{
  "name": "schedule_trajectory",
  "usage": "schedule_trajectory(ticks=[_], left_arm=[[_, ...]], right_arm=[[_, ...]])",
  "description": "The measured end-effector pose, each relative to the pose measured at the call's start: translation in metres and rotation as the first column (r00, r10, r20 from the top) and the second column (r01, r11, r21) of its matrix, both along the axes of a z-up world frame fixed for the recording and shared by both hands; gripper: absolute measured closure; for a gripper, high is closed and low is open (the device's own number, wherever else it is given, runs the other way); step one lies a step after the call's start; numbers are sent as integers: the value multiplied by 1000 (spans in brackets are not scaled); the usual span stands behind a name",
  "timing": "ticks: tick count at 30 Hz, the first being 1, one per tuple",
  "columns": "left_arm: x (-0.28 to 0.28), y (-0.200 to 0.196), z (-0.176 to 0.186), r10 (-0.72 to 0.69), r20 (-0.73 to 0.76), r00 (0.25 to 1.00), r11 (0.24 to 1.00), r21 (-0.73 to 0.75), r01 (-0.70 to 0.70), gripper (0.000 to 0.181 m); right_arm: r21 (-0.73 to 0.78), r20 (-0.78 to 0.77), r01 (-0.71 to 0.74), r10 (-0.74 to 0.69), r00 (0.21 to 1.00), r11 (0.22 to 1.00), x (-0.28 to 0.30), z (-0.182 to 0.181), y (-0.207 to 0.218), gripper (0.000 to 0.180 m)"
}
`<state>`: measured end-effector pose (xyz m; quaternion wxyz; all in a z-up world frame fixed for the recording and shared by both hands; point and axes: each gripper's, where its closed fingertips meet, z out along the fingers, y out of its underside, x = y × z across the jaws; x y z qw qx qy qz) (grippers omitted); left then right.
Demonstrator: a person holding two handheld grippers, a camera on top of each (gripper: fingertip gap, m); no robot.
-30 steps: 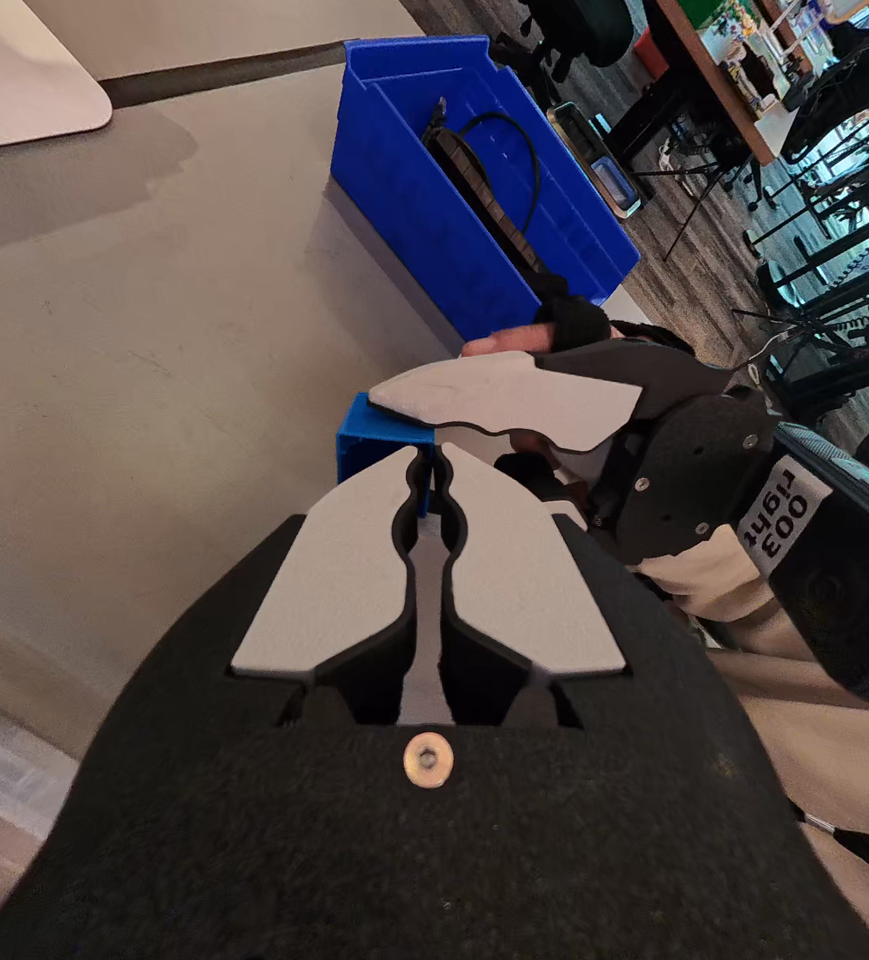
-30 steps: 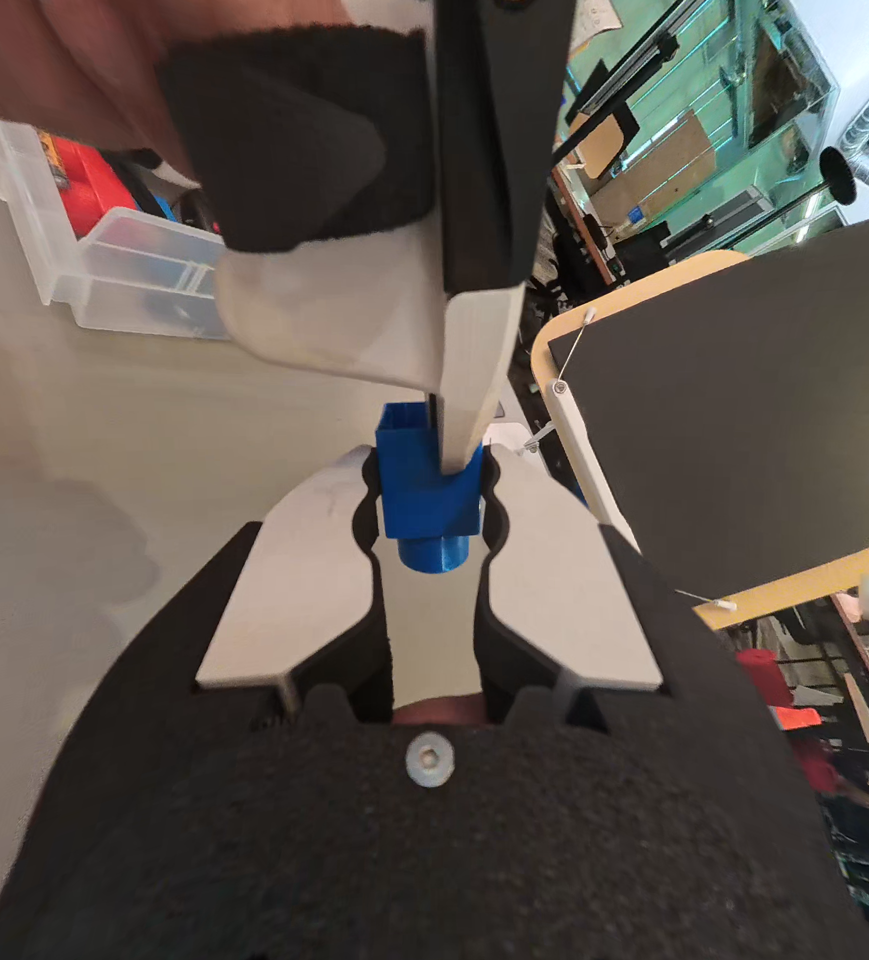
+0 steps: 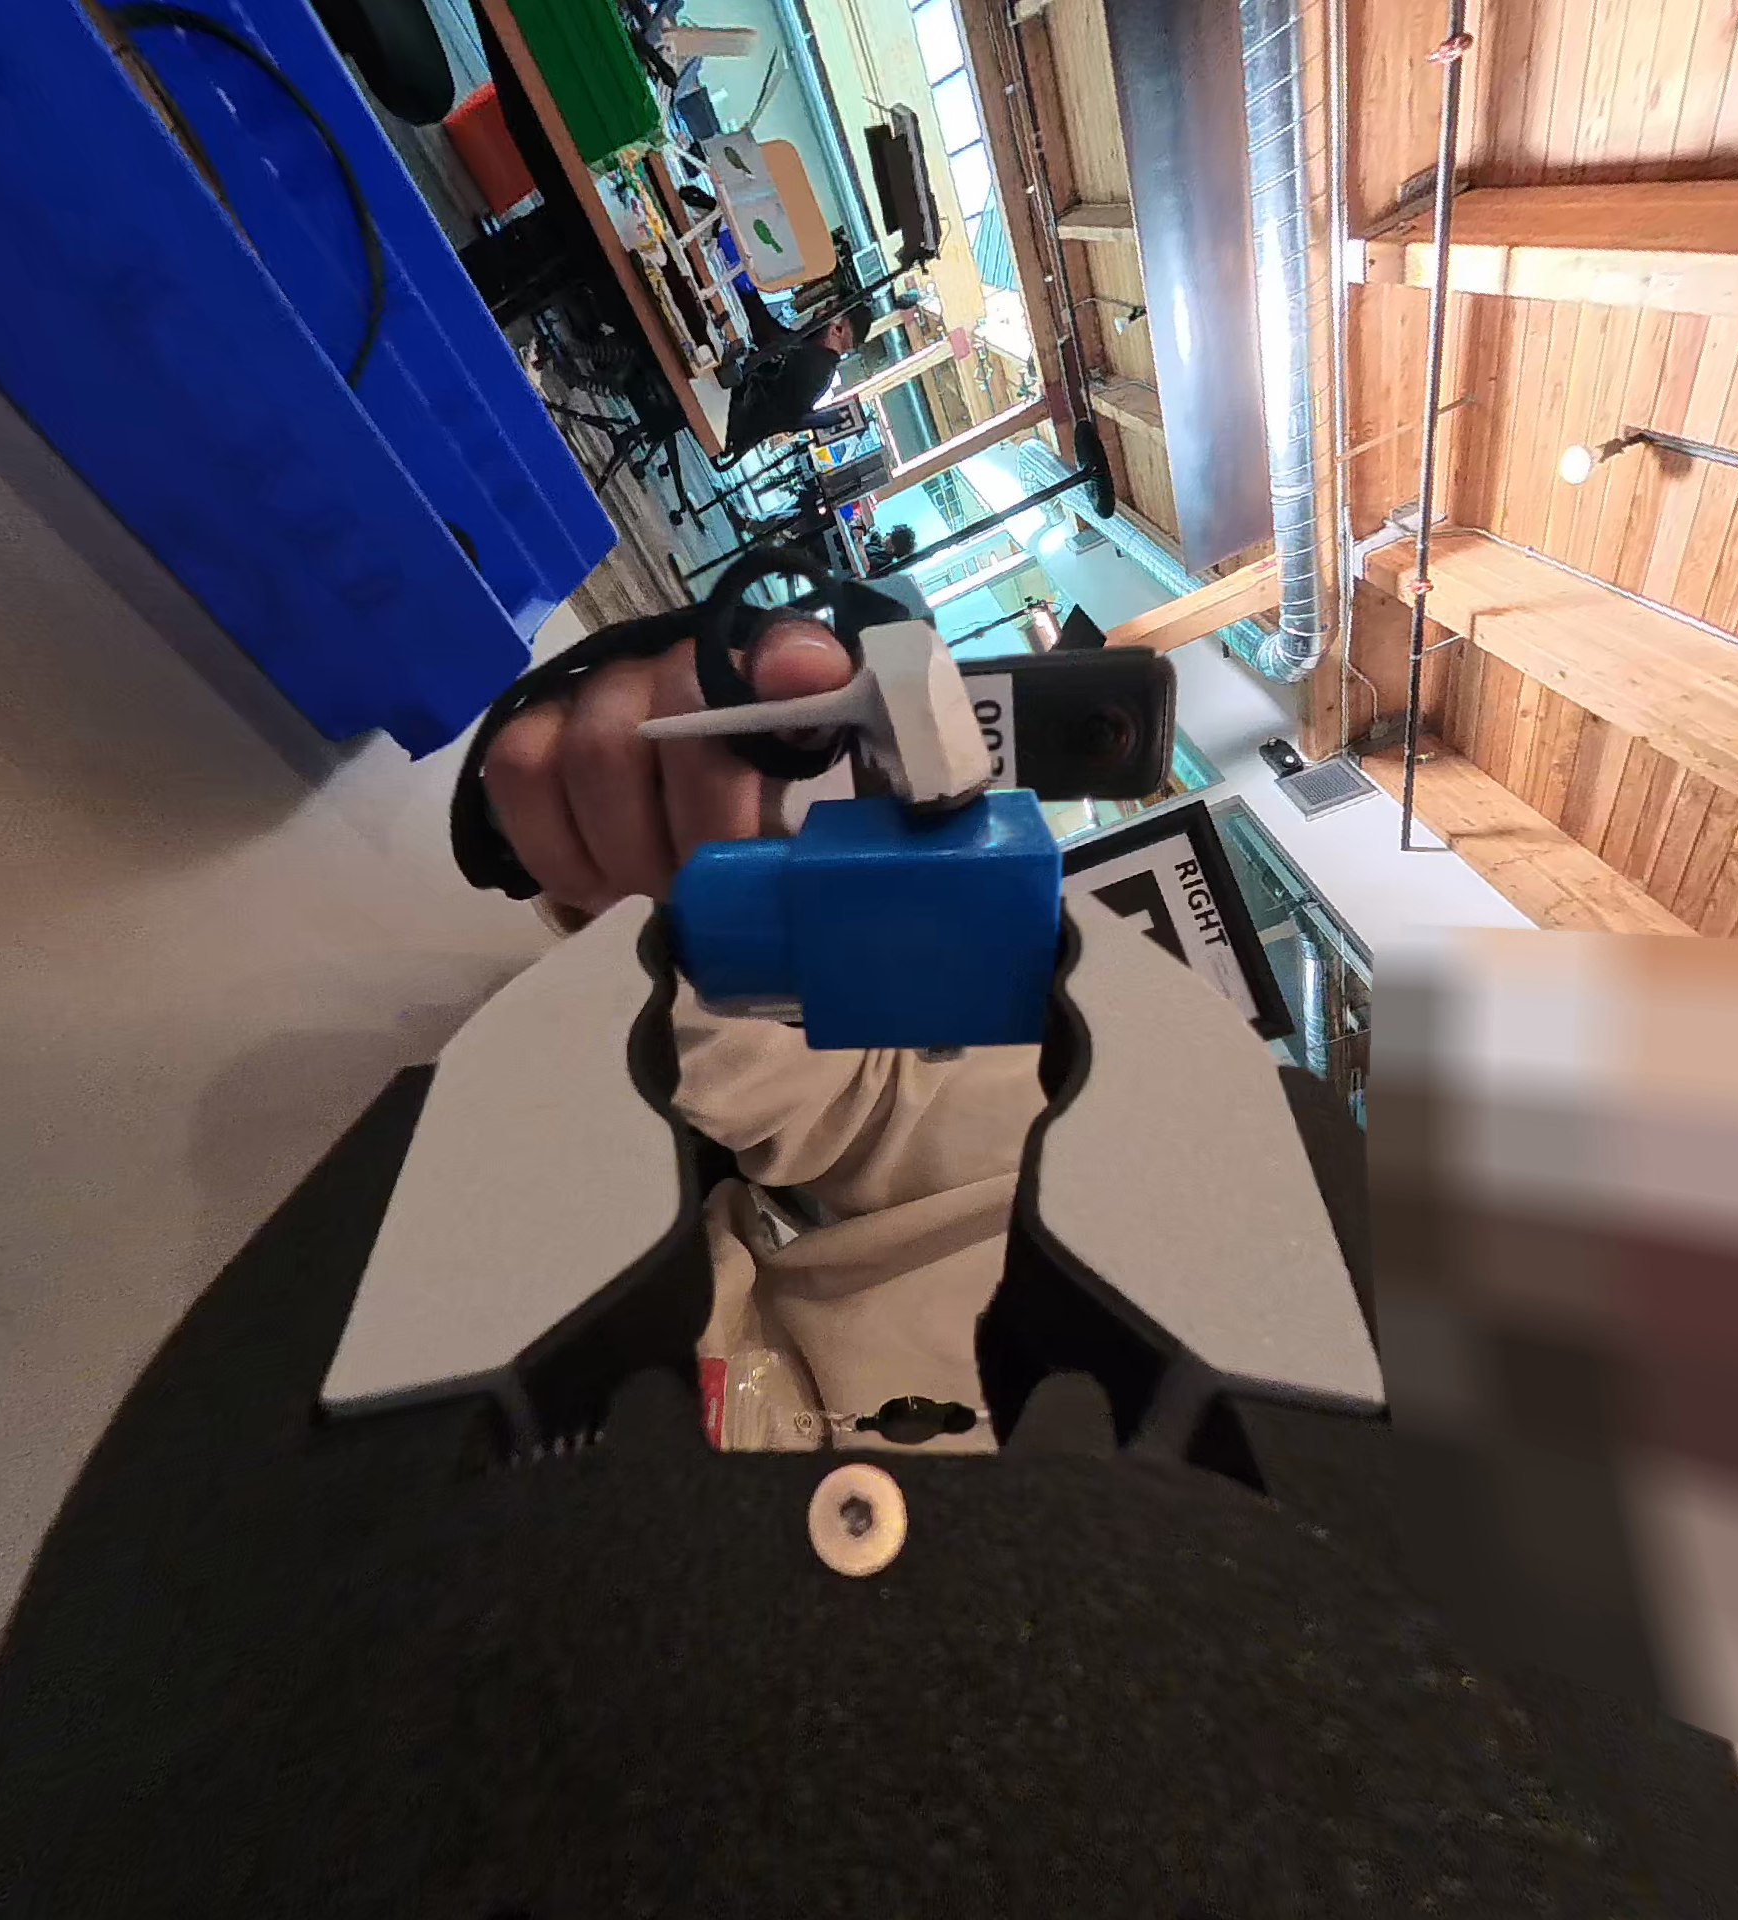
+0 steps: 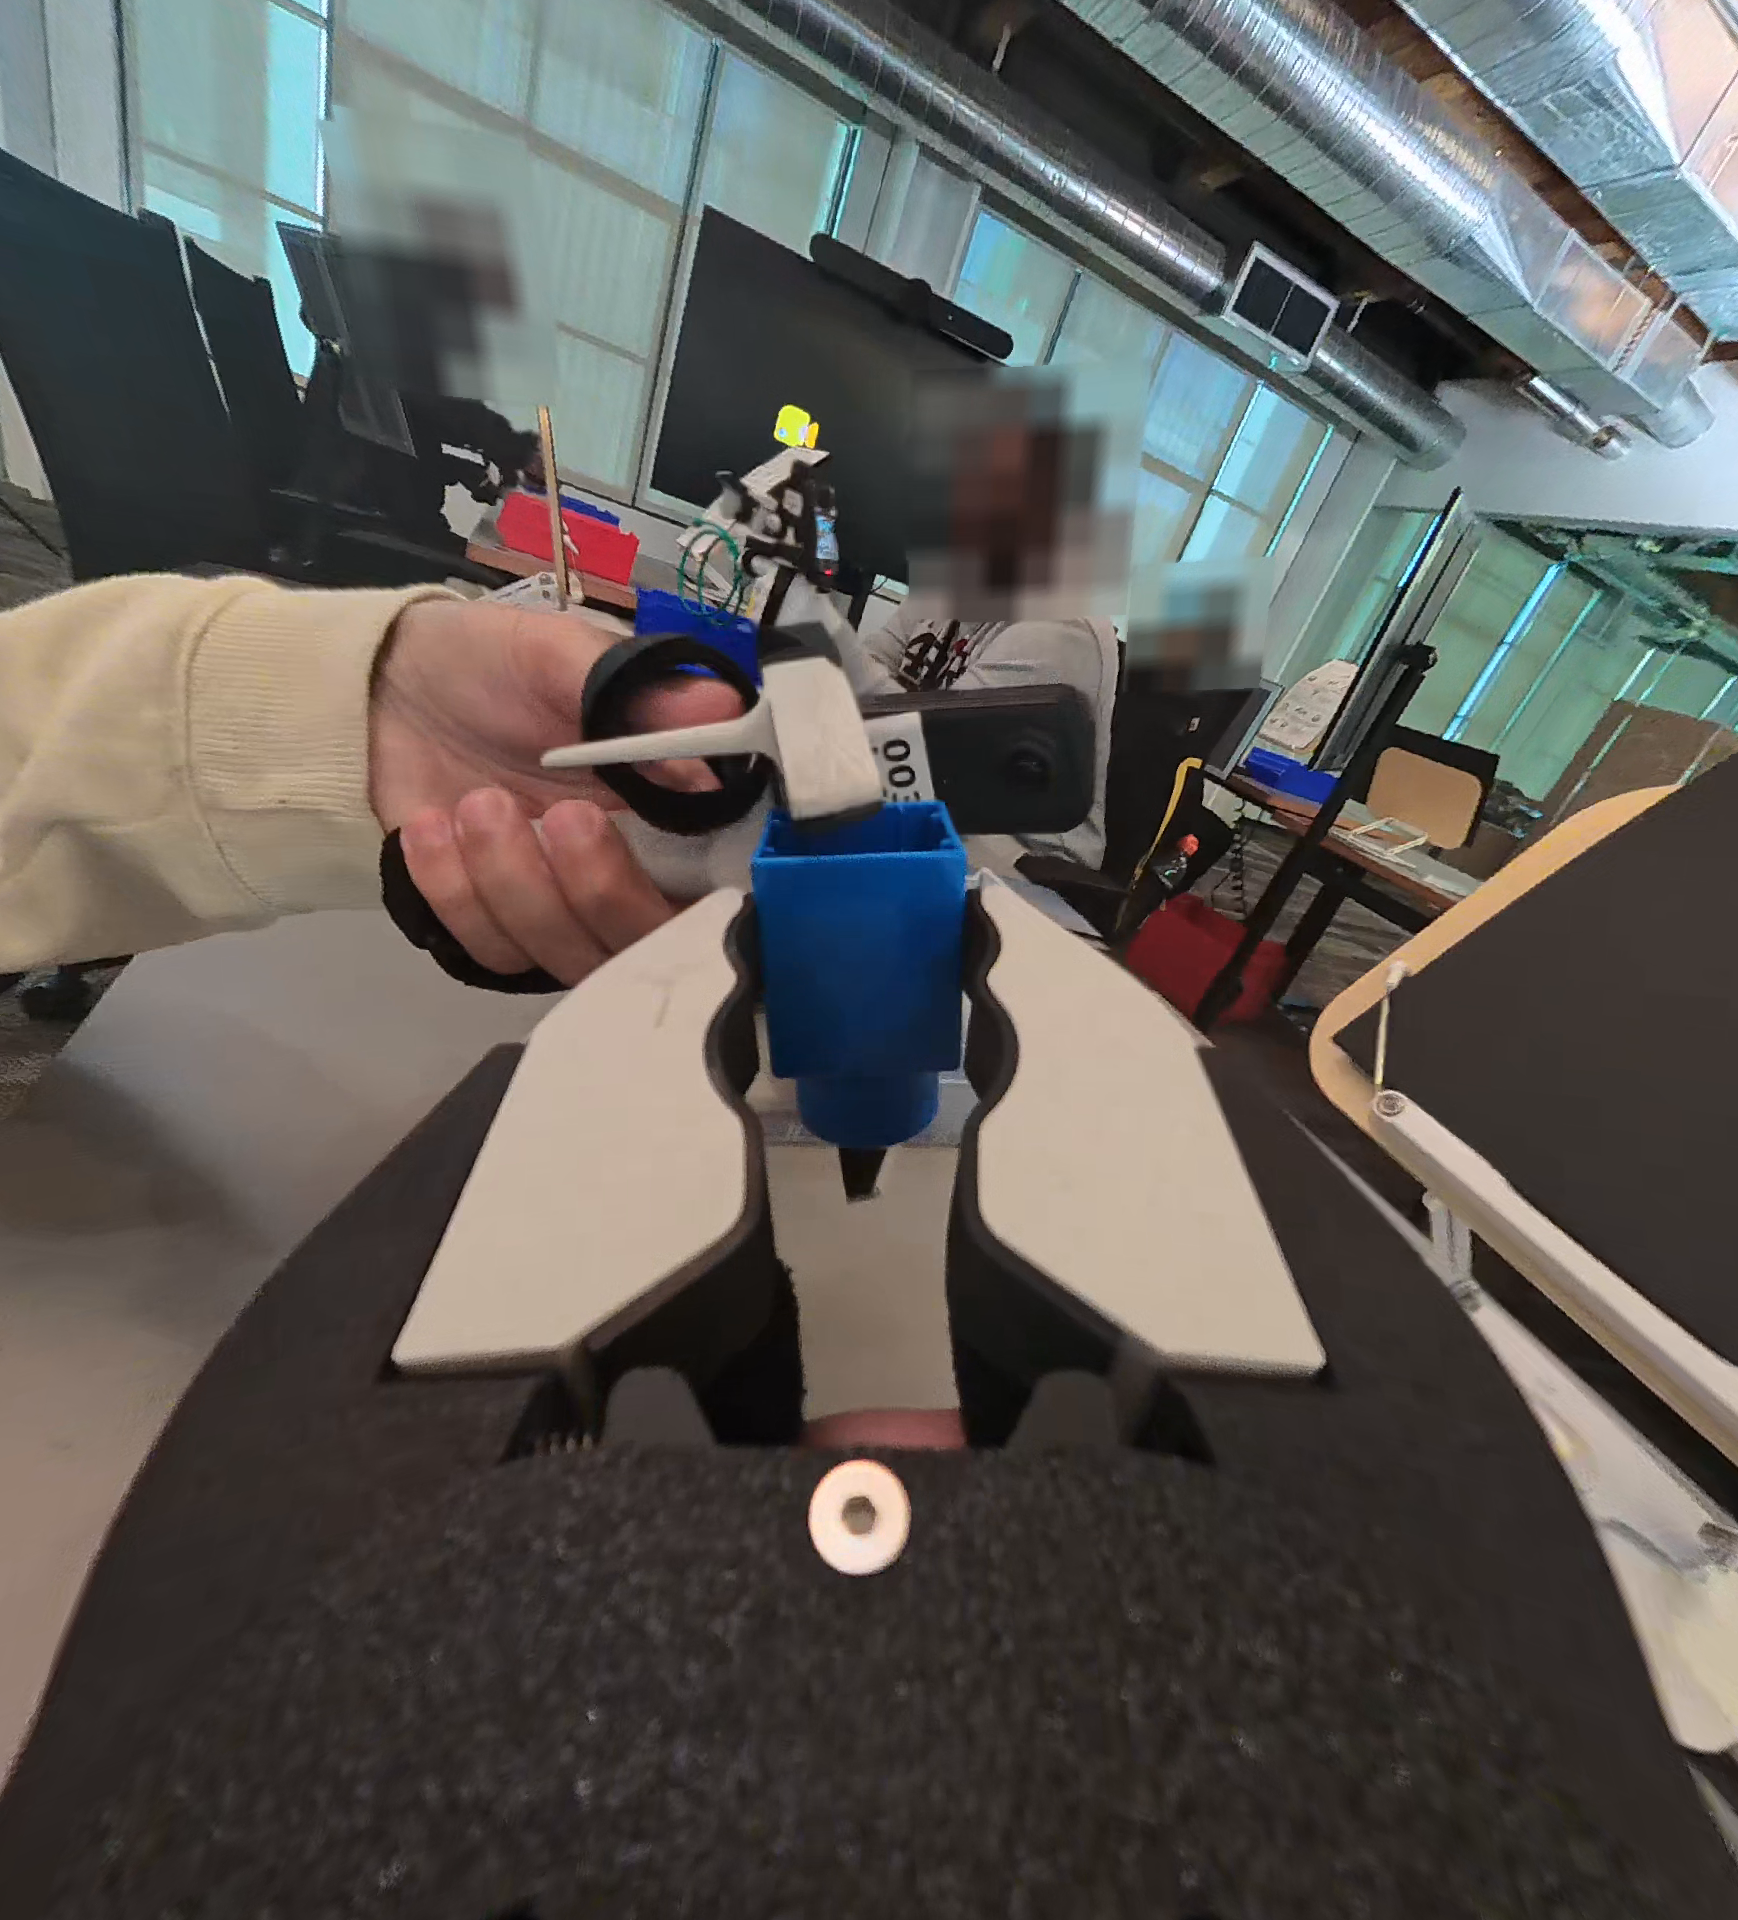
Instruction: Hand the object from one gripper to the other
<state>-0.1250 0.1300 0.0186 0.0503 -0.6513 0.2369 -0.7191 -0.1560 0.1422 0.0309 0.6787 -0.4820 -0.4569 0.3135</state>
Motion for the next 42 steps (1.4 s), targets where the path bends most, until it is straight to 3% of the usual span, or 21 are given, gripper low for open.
schedule_trajectory(ticks=[8,11,13,15,18,20,23,26,30,34,37,40,42], left_arm=[[-4,12,1,58,-9,998,995,87,-57,114],[-19,37,-1,211,-67,975,943,275,-185,115],[-32,53,-2,317,-107,942,861,450,-238,115],[-42,61,1,393,-107,913,731,639,-239,115],[-44,52,8,406,-90,909,505,852,-141,114],[-40,42,7,396,-126,909,400,915,-48,115],[-37,38,-4,451,-201,870,223,969,108,115],[-35,38,-20,508,-296,809,103,953,283,114],[-29,37,-32,550,-339,763,17,918,396,114],[-34,45,-45,641,-383,666,-63,838,542,114],[-35,49,-51,684,-405,607,-67,794,605,114],[-37,53,-55,717,-390,578,-96,766,636,113],[-36,51,-56,699,-389,600,-73,796,601,112]], right_arm=[[-18,33,20,-20,999,1000,1,-2,0,136],[-135,14,43,-42,999,990,13,-1,8,132],[-288,-31,91,-104,994,953,28,-3,26,134],[-520,-79,53,-110,991,852,36,-13,41,125],[-759,-201,-151,-8,979,634,29,-28,40,106],[-801,-334,-327,80,939,501,21,-25,28,97],[-835,-459,-478,135,878,273,10,-24,14,87],[-864,-450,-474,163,878,171,-3,-30,4,85],[-894,-365,-399,185,913,205,-14,-42,0,100],[-920,-230,-252,108,967,300,-18,-57,12,111],[-908,-137,-154,71,988,391,-18,-62,19,144],[-878,-33,-49,42,999,475,-17,-67,23,144],[-856,0,-17,33,999,516,-14,-68,25,143]])
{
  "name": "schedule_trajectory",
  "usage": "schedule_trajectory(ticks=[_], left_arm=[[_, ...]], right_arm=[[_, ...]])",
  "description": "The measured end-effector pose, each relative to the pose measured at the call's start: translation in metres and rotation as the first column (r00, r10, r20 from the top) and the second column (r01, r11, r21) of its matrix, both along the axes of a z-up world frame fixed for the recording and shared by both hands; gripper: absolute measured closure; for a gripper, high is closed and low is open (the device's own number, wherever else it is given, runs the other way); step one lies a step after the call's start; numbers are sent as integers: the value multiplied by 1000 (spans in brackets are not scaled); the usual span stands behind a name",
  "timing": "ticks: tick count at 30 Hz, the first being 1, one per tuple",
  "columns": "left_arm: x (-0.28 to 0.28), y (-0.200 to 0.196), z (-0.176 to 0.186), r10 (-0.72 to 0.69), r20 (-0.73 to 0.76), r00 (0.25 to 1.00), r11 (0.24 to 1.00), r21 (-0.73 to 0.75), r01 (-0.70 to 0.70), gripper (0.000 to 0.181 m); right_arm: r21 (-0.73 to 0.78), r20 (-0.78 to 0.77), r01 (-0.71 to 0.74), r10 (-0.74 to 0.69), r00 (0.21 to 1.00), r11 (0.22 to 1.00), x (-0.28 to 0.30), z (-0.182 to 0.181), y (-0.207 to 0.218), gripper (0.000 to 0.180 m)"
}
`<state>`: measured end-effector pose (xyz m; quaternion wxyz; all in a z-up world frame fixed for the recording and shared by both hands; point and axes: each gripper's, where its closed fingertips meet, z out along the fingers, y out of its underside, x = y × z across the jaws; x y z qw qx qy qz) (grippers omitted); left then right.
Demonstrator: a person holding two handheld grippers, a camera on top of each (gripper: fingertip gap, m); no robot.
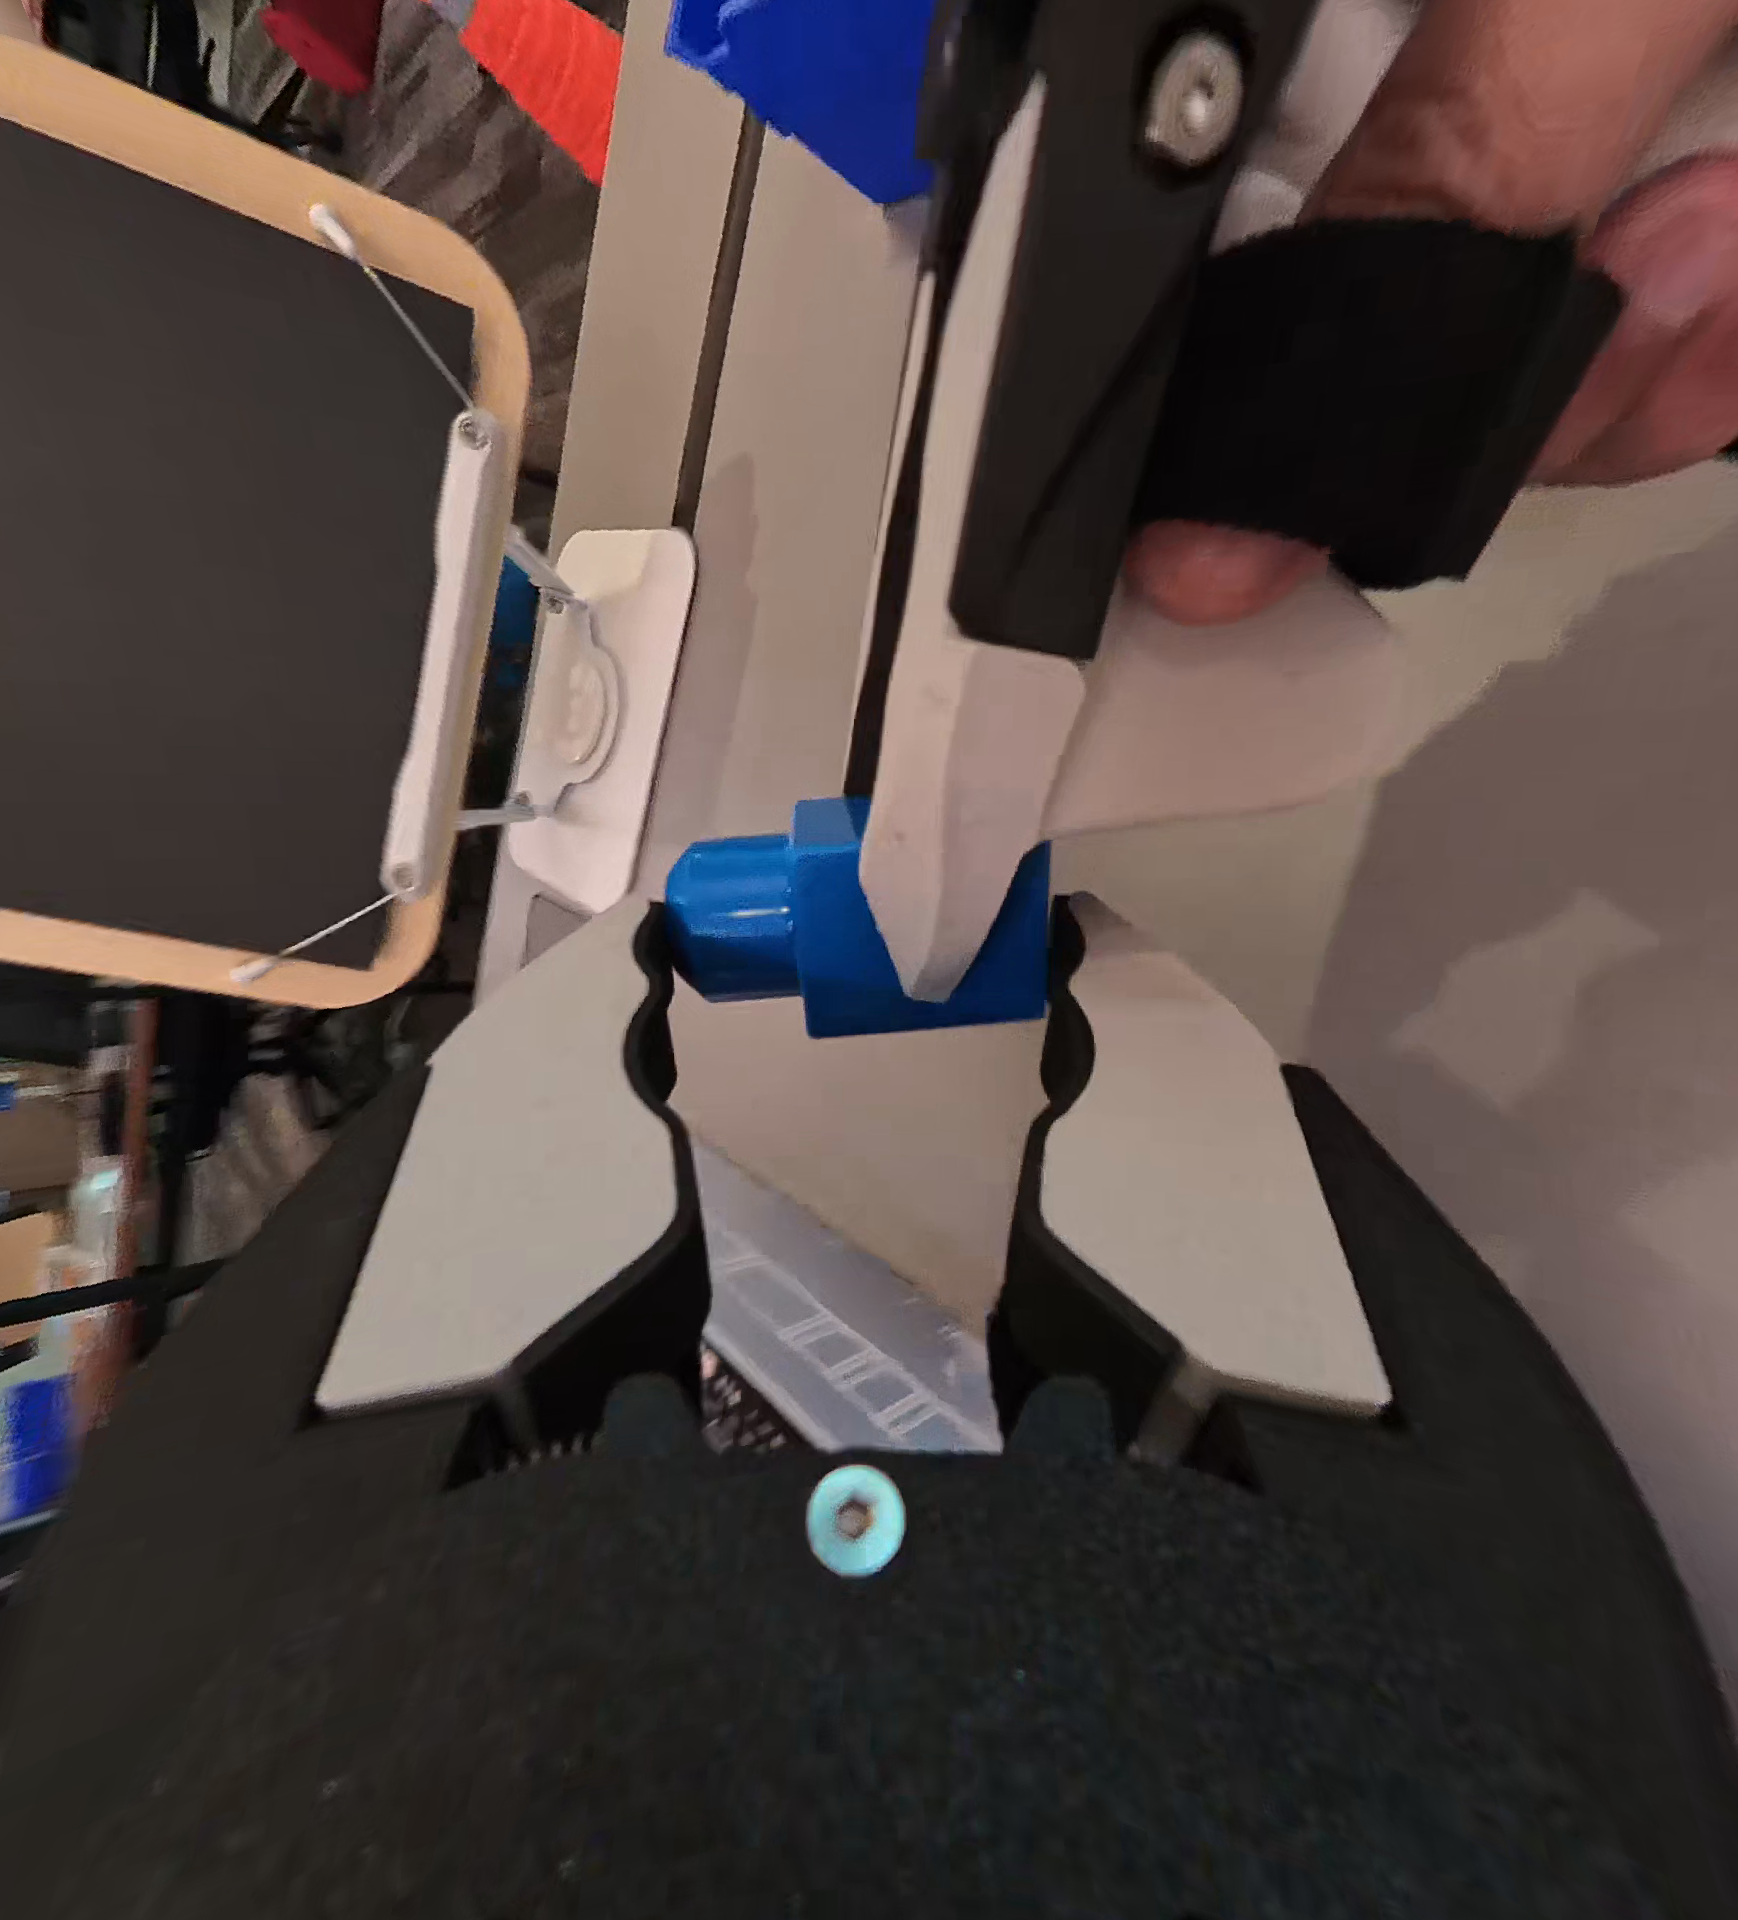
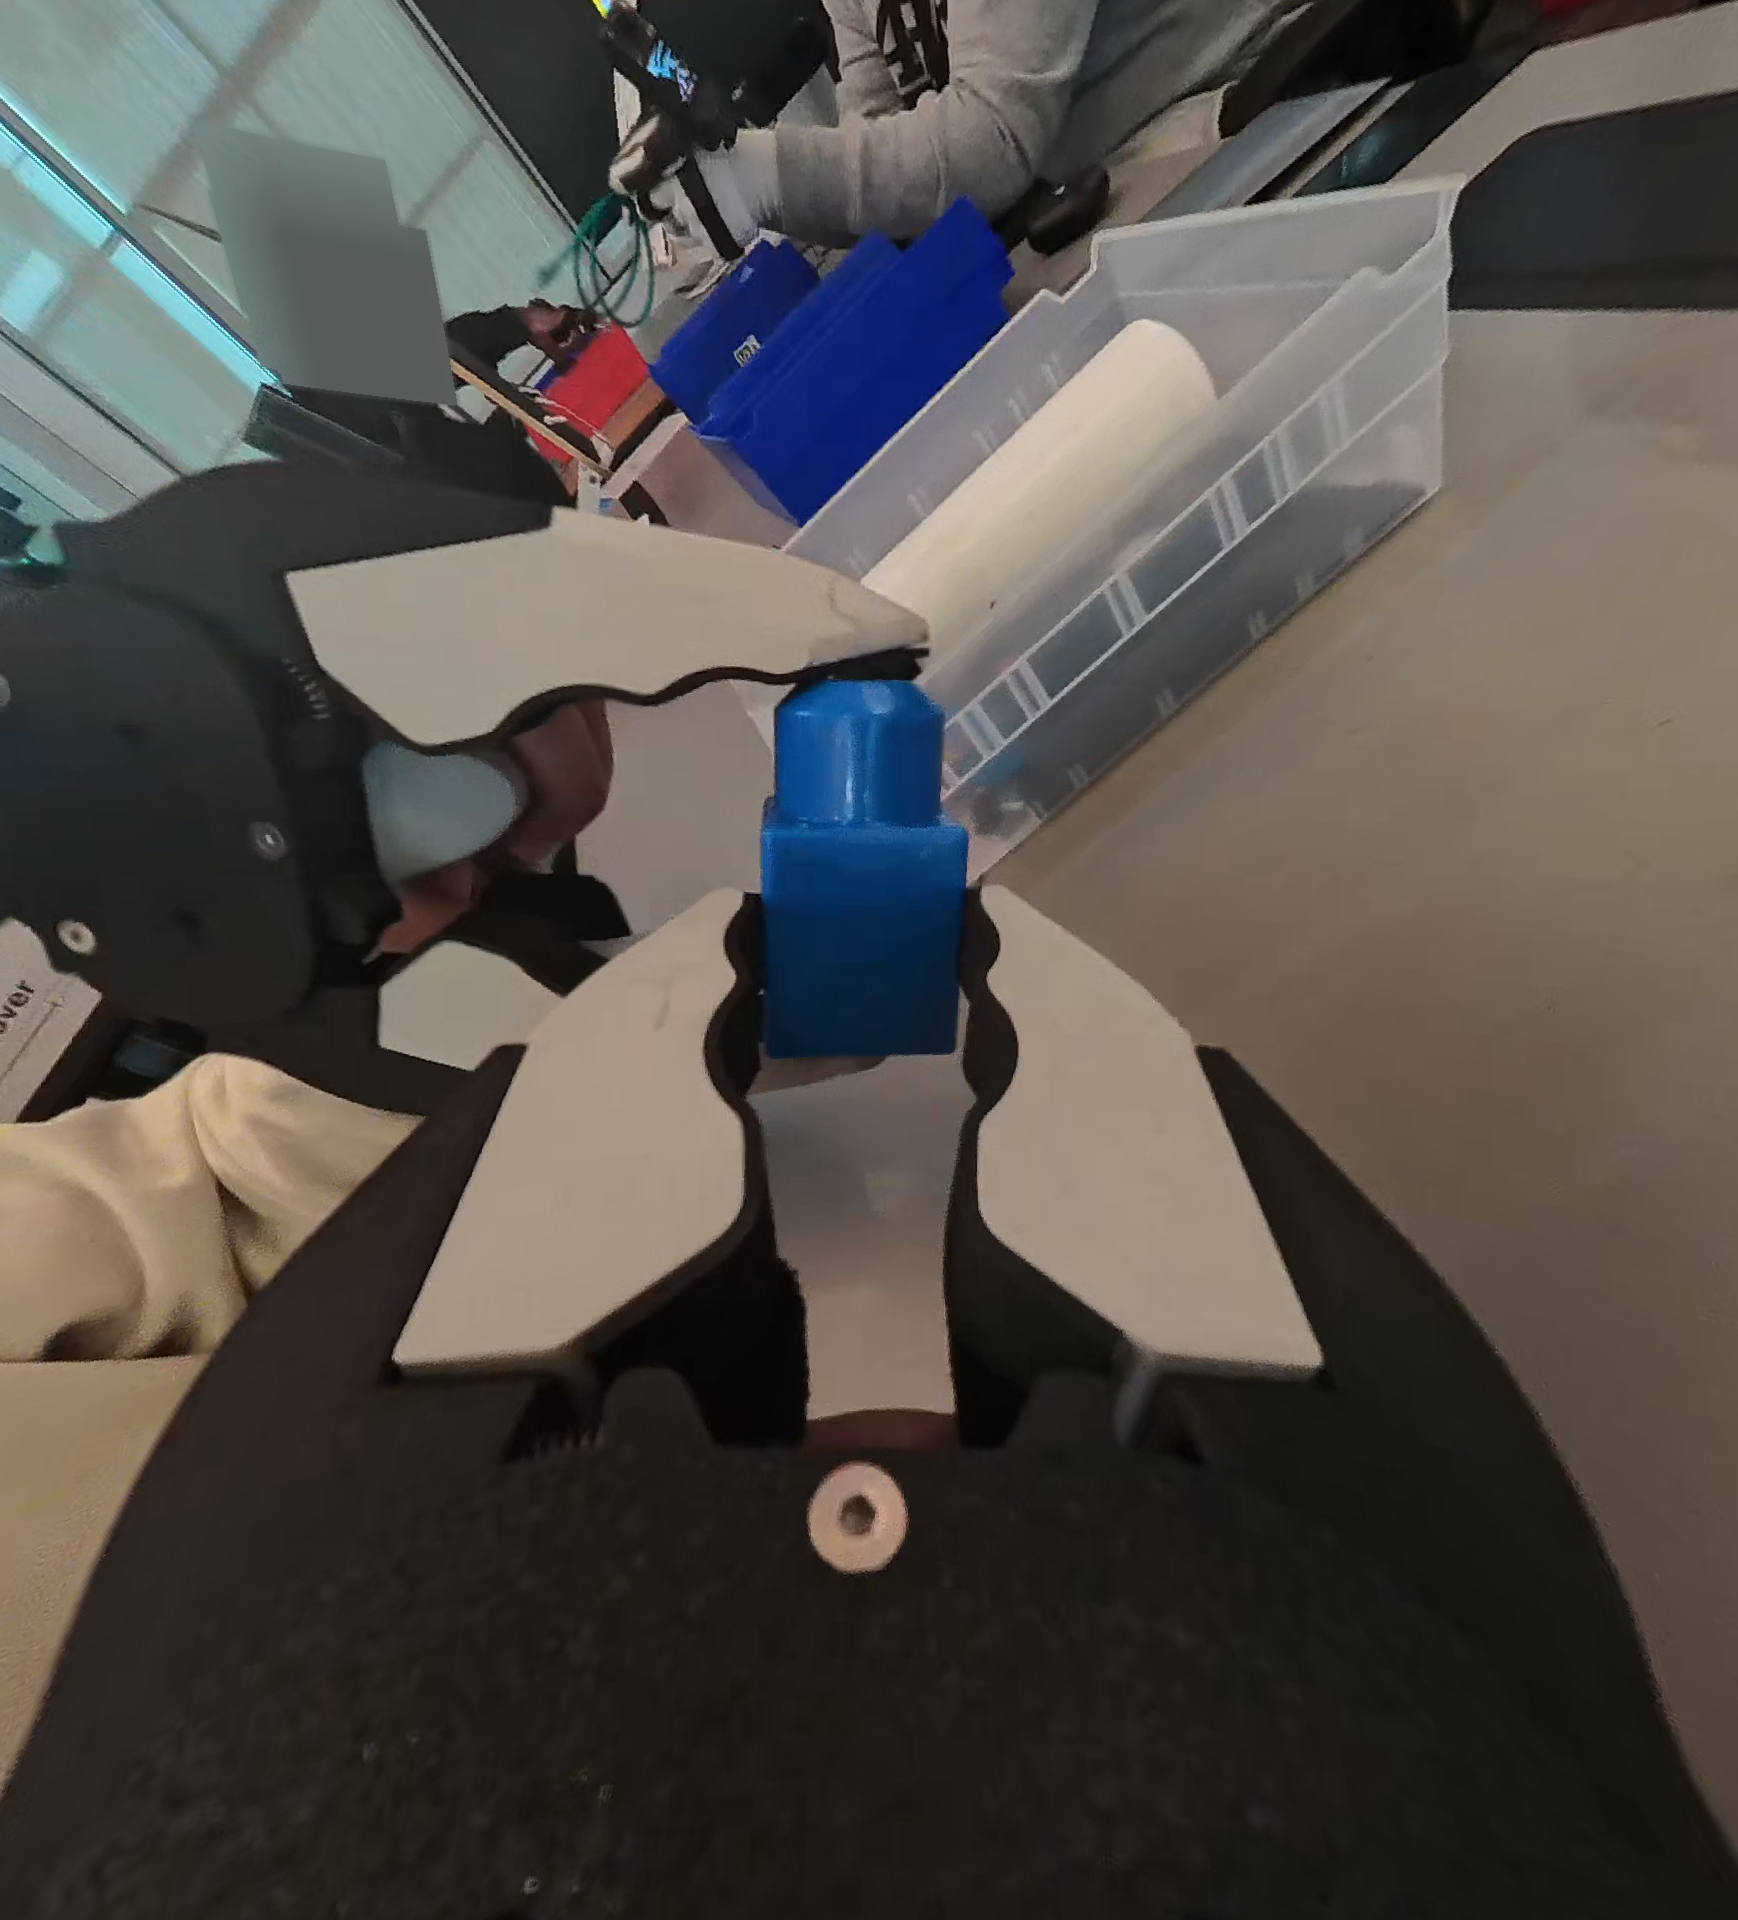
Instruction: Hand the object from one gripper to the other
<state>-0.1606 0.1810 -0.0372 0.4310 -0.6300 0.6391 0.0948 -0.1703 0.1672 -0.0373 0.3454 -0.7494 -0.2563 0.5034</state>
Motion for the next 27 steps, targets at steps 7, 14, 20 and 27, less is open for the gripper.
schedule_trajectory(ticks=[7,14,20,27], left_arm=[[0,-10,24,77,419,905,888,-441,128,108],[19,-29,54,132,728,672,678,-561,475,124],[27,-27,40,179,734,655,614,-604,509,124],[30,-32,42,168,761,627,577,-591,564,144]], right_arm=[[216,-5,26,-26,1000,976,25,13,13,143],[178,-565,-6,107,818,984,32,61,-3,144],[245,-564,32,116,818,969,23,61,-8,144],[253,-516,21,116,848,967,20,56,-8,144]])
